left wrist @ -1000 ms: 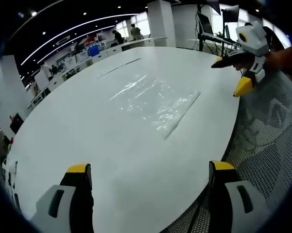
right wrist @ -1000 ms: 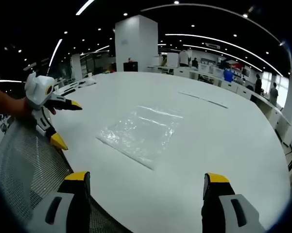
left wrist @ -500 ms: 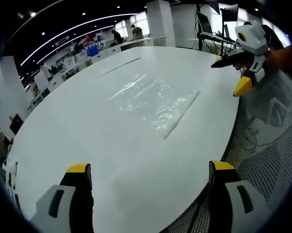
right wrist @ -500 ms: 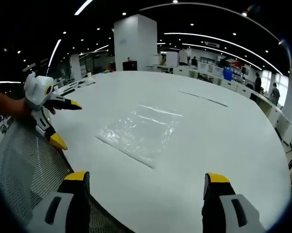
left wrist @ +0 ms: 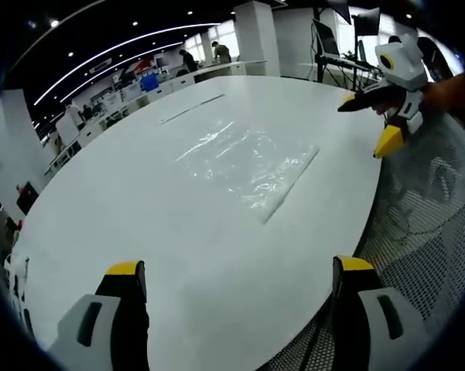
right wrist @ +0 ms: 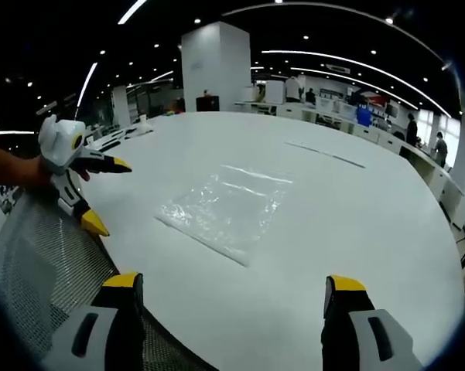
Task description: Open the resealable bag by pulling the two sides of the seal apart until the entire bag opening is separated and visibly accessible.
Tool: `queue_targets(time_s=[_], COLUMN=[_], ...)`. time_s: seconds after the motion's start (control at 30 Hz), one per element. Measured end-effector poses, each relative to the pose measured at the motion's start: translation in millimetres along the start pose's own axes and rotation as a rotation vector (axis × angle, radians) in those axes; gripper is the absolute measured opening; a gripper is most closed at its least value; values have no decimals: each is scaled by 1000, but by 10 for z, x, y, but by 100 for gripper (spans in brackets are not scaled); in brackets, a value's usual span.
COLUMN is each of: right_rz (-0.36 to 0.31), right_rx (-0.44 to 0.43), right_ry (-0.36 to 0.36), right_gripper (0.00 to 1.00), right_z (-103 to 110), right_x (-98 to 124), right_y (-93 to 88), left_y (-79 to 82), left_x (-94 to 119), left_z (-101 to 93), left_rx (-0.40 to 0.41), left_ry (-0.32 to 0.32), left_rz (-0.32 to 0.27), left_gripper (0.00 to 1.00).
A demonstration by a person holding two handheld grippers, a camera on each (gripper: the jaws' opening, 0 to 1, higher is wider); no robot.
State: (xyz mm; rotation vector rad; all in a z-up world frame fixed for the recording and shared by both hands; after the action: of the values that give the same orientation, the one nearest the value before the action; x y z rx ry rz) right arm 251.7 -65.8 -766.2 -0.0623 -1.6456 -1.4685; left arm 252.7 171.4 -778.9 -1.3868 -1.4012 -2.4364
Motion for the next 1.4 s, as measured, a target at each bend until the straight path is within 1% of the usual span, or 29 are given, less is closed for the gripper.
queue_targets(time_s=[0.5, 0.57, 0.7, 1.07, 1.2, 1.33, 1.4], right_rz=[-11, -16, -5, -15, -26, -25, -13], right_rx=[-14, -9, 1, 11, 5, 18, 18], right_ry=[-7, -2, 5, 15, 16, 20, 21], right_gripper=[96, 96, 95, 94, 93, 92, 92], right_z=[-25, -10, 14, 34, 37, 46, 48], right_x=[15, 16, 14, 14, 15, 7, 3], right_y=[17, 30, 11, 38, 69, 85, 64], left_y=[-16, -6, -3, -3, 9, 22, 17], left_x=[-6, -5, -6, -2, 1, 8, 3], left_z=[-3, -8, -5, -5, -1, -1, -7], left_rx=[-3, -6, -6, -1, 4, 5, 5], left_ry=[0, -3, -1, -4, -7, -8, -11], left_rz=[11, 7, 3, 3, -7, -14, -12], left_gripper=[99, 99, 99, 99, 98, 98, 98])
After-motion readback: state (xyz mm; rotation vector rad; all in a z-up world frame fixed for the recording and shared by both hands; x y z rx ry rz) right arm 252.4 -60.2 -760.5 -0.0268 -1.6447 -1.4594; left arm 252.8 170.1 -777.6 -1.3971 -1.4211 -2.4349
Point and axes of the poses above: the point that each gripper's makers call its tool centre point, and the gripper's own axes: x roughly backward along the fingers, z roughly to its left, y roughly out of its top, the point moved 1 cm from there along x, roughly backward along the fingers, and after that the axes turned 6 degrees about -x, right-handed, at the moved point
